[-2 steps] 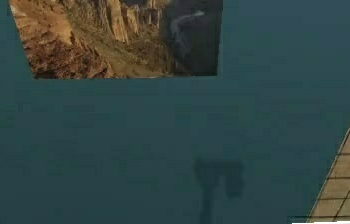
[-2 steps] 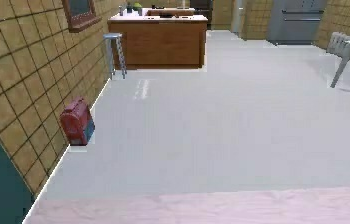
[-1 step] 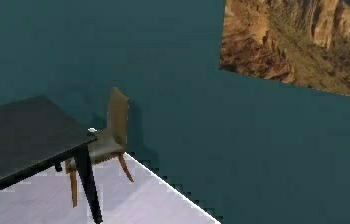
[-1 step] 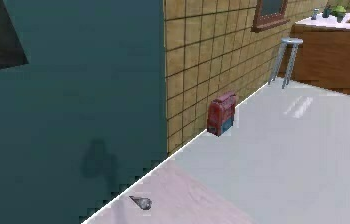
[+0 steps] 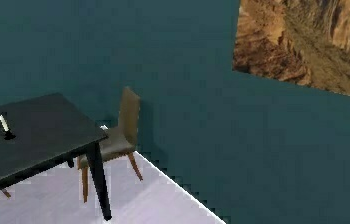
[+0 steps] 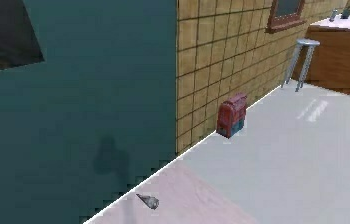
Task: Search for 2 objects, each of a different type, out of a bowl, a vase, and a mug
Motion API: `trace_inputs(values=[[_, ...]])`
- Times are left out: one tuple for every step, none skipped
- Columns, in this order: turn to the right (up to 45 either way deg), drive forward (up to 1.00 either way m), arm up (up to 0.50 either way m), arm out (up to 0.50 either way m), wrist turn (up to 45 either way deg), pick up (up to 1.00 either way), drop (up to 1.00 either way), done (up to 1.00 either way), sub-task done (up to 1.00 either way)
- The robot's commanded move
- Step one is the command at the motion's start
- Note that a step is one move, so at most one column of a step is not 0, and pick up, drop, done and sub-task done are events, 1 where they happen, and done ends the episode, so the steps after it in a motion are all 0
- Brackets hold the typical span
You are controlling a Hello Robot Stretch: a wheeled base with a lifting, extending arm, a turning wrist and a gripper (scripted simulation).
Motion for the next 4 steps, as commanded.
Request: trace_inputs(values=[[0.0,0.50,0.00,0.00,0.0,0.00,0.00,0.00,0.00],[-45.0,0.00,0.00,0.00,0.0,0.00,0.00,0.00,0.00],[-21.0,0.00,0.00,0.00,0.0,0.00,0.00,0.00,0.00],[0.0,0.00,0.00,0.00,0.0,0.00,0.00,0.00,1.00]])
